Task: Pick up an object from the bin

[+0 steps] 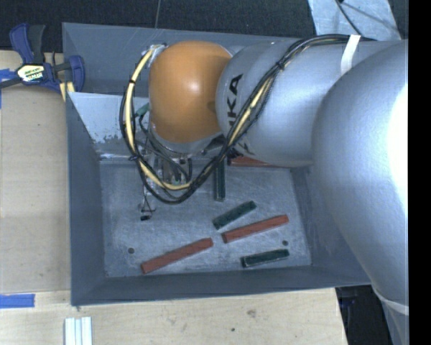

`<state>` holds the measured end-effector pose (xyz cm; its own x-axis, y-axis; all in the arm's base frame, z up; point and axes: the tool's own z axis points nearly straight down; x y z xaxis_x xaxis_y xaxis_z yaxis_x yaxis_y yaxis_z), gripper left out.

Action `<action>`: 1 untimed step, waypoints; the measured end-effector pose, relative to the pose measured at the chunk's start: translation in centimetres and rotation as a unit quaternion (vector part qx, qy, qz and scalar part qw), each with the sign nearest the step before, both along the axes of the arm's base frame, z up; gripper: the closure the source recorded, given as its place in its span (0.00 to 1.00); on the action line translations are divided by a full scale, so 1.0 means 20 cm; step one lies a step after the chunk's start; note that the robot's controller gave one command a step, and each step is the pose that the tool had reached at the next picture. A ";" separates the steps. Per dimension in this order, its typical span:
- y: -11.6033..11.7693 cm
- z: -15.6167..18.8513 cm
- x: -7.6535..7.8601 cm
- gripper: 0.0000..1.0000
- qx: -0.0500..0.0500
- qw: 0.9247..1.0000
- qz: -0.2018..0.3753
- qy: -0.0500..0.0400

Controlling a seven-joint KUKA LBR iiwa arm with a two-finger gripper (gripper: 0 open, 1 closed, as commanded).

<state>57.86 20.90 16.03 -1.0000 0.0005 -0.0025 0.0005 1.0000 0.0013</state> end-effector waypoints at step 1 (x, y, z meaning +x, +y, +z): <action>-0.10 -0.23 -0.17 0.00 0.001 0.996 0.092 -0.004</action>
Offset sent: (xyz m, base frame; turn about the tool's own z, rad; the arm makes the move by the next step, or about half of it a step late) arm -0.0643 -0.0516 -0.0371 -0.2337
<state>54.40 18.85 11.41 -0.9831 -0.1827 -0.0102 -0.1827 0.9832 0.0018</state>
